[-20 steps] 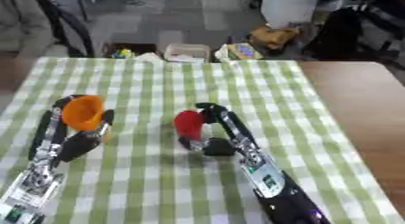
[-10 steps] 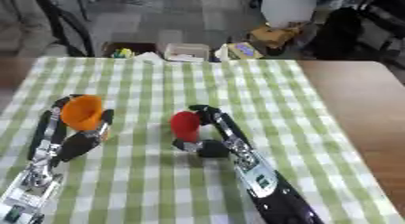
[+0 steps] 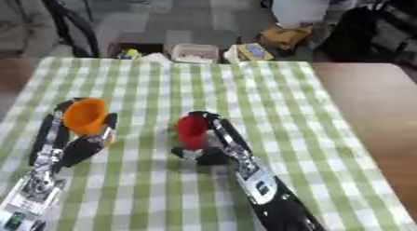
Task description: Pour the contents of one cup into another cup.
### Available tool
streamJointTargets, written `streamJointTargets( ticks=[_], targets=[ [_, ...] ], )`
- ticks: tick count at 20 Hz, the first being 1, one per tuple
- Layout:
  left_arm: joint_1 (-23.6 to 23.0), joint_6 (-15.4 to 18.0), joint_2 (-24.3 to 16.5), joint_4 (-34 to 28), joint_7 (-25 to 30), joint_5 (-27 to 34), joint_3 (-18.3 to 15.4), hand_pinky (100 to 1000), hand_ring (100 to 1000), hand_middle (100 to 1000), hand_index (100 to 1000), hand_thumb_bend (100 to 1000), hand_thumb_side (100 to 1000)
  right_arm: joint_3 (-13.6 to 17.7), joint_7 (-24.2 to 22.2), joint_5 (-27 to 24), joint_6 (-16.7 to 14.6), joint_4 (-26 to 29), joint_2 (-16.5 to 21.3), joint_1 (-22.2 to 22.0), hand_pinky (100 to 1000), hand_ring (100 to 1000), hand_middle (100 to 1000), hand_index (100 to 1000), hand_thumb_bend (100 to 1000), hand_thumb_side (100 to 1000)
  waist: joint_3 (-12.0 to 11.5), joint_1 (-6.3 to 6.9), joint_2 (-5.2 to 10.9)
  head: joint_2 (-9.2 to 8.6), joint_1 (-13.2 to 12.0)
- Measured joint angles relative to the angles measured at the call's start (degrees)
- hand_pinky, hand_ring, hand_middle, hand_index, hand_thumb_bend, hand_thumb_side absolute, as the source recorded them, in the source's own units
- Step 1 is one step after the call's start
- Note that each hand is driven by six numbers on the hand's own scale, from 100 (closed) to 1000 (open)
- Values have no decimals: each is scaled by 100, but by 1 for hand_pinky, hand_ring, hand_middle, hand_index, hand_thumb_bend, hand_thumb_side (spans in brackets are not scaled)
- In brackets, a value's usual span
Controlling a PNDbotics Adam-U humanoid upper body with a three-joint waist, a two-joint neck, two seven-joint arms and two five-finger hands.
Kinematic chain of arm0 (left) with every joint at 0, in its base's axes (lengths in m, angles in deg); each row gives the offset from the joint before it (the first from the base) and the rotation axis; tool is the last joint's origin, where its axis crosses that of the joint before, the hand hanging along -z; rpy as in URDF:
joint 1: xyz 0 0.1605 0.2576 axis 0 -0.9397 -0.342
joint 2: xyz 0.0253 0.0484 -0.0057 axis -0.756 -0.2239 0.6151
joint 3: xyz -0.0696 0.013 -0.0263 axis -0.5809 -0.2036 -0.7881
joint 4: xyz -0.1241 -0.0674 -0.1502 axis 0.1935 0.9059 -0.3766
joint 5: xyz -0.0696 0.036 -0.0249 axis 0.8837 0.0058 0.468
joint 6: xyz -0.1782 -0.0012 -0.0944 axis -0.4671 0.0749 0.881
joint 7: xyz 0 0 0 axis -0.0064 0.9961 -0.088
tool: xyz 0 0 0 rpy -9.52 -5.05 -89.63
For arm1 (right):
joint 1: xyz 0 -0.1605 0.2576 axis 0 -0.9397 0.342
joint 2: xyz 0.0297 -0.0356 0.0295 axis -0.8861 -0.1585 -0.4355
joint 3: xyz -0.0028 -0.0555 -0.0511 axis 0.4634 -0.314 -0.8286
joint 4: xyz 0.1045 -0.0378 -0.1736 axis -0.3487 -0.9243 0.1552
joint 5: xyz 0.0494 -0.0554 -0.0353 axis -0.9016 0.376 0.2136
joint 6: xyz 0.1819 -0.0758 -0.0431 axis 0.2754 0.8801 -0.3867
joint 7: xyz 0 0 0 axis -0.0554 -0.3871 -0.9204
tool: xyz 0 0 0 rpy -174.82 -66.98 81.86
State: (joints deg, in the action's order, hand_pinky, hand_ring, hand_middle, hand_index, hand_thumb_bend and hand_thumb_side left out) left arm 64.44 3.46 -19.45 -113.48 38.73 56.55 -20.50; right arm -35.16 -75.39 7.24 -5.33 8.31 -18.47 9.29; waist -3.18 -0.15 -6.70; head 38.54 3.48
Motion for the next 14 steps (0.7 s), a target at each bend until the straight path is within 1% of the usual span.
streamJointTargets(
  ticks=[7, 9, 12, 14],
  targets=[
    [5, -1, 0, -12, 2, 5, 1, 416, 505, 416, 640, 100, 296, 70, 143, 206, -39, -205, -78, 65, 769, 697, 655, 850, 625, 354, -23, 3, 1, 0, 12],
    [8, -1, 0, -13, 2, 6, 1, 416, 506, 416, 640, 100, 297, 89, 184, 242, -44, -245, -107, 91, 759, 678, 637, 838, 616, 339, -24, 4, 1, -1, 12],
    [9, -1, 0, -13, 3, 8, 1, 417, 506, 416, 640, 100, 298, 116, 258, 277, -46, -284, -135, 111, 742, 642, 601, 812, 597, 306, -25, 6, 5, -2, 12],
    [9, -1, 0, -13, 3, 9, 1, 417, 506, 416, 640, 100, 299, 138, 301, 294, -43, -316, -153, 131, 728, 614, 573, 791, 551, 292, -27, 6, 6, -2, 12]
  ],
)
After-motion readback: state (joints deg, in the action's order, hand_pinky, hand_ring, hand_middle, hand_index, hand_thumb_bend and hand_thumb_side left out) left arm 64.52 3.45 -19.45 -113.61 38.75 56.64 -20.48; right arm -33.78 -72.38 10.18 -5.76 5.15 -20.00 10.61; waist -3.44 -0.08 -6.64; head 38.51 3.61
